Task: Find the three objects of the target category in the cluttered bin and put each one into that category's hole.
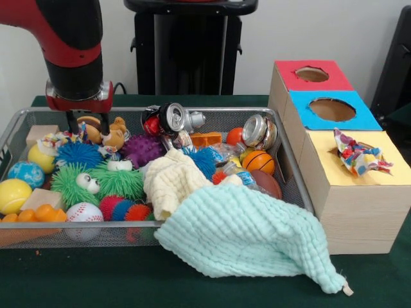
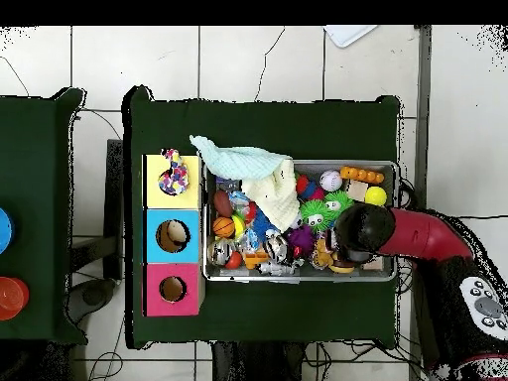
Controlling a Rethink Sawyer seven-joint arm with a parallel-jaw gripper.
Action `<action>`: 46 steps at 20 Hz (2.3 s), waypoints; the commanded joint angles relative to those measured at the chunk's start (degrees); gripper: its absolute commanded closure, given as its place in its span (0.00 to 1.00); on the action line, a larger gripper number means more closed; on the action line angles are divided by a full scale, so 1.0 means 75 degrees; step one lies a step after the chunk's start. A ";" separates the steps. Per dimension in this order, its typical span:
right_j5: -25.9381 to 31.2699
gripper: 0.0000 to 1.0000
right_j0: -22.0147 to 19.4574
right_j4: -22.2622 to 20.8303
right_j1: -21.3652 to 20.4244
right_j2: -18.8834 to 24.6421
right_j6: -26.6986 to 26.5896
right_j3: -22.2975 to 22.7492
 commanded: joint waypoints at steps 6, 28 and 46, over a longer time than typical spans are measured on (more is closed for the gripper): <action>-0.0236 0.00 0.0006 -0.0915 0.0269 0.0515 -0.1371 0.0418; -0.0170 0.00 0.0245 -0.1666 -0.0921 0.1057 -0.1888 0.0006; -0.0663 0.00 0.0321 -0.2339 0.0262 0.0589 -0.1445 -0.0335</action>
